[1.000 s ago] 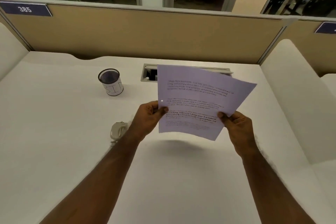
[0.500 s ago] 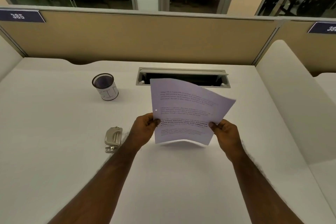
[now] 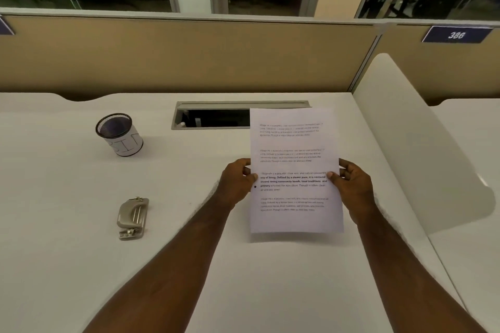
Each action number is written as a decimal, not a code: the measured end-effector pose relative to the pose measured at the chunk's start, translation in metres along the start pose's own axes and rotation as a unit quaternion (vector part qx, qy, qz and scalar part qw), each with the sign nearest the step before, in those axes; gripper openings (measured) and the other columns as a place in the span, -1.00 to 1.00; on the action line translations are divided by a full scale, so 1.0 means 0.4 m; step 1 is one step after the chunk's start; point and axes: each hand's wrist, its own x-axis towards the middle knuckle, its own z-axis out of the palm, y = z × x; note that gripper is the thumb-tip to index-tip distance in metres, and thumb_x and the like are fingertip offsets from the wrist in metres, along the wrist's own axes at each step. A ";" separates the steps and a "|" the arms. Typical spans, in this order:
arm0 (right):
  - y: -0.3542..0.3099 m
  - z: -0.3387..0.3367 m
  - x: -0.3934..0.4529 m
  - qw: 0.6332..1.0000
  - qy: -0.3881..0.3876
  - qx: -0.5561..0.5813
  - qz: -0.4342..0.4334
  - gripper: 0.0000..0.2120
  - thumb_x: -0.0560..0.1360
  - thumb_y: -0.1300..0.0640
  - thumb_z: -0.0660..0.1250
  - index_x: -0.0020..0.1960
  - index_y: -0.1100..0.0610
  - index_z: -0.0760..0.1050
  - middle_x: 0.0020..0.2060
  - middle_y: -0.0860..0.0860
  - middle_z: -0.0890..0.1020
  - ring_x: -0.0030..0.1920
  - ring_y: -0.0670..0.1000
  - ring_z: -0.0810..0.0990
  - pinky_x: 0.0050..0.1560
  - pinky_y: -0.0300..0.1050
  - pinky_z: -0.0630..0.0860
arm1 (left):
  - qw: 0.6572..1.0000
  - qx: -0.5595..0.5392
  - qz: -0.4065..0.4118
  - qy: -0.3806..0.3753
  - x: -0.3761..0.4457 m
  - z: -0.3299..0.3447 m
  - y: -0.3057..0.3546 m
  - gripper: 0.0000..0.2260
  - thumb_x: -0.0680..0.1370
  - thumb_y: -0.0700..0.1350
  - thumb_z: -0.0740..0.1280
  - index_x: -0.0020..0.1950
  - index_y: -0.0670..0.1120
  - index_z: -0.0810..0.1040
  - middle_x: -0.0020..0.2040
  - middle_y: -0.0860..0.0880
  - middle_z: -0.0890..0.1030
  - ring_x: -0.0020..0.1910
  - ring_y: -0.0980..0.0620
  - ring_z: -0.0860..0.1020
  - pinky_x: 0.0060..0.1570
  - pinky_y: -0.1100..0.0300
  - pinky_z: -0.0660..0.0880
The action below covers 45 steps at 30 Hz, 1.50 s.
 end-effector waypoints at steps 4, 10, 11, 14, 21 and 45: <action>0.053 -0.038 0.031 0.996 0.017 -0.086 0.015 -0.63 0.44 0.22 0.44 0.22 0.02 0.53 -0.19 -0.10 0.65 -0.13 0.07 0.67 0.04 0.14 0.62 | 1.000 0.010 -0.029 0.001 0.024 0.081 -0.032 -0.59 0.48 -0.28 0.38 0.31 -0.08 0.47 -0.28 -0.02 0.58 -0.11 -0.14 0.66 -0.02 -0.13 0.63; 0.128 -0.061 0.059 0.986 0.023 -0.163 0.026 -0.60 0.45 0.20 0.42 0.27 0.08 0.50 -0.07 0.03 0.65 -0.05 0.07 0.62 0.07 0.00 0.55 | 0.997 0.060 -0.042 0.005 0.040 0.171 -0.074 -0.45 0.45 -0.25 0.42 0.39 0.00 0.36 -0.29 0.01 0.59 -0.28 0.04 0.59 -0.31 0.20 0.52; 0.137 -0.061 0.061 0.985 0.025 -0.166 0.026 -0.61 0.45 0.20 0.42 0.27 0.09 0.50 -0.09 0.02 0.64 -0.08 0.04 0.60 0.01 -0.08 0.51 | 0.997 0.073 -0.040 0.005 0.040 0.182 -0.078 -0.44 0.45 -0.25 0.42 0.41 -0.01 0.34 -0.30 0.03 0.57 -0.28 0.05 0.58 -0.25 0.18 0.53; 0.163 -0.061 0.067 0.984 0.024 -0.174 0.028 -0.61 0.45 0.22 0.42 0.27 0.08 0.51 -0.15 -0.04 0.61 -0.16 -0.03 0.56 -0.22 -0.31 0.39 | 0.994 0.102 -0.032 0.009 0.040 0.204 -0.085 -0.43 0.46 -0.24 0.41 0.42 -0.02 0.32 -0.33 0.08 0.53 -0.31 0.09 0.54 -0.15 0.11 0.55; 0.198 -0.064 0.071 0.961 0.004 -0.275 0.005 -0.52 0.48 0.19 0.36 0.38 0.05 0.40 0.20 0.06 0.56 0.16 0.09 0.55 0.16 0.01 0.51 | 0.974 0.226 -0.012 -0.011 0.047 0.226 -0.093 -0.45 0.49 -0.14 0.39 0.45 -0.02 0.31 0.16 -0.15 0.57 0.19 -0.13 0.53 0.25 -0.02 0.46; 0.099 0.103 -0.055 0.845 -0.070 -0.473 -0.239 -0.58 0.57 0.11 0.25 0.42 0.11 0.40 0.43 0.09 0.42 0.45 0.14 0.34 0.35 0.12 0.30 | 0.947 0.284 0.109 0.100 -0.032 0.055 -0.080 -0.62 0.53 -0.07 0.28 0.36 0.06 0.44 0.21 0.02 0.54 0.21 -0.04 0.48 0.16 0.04 0.46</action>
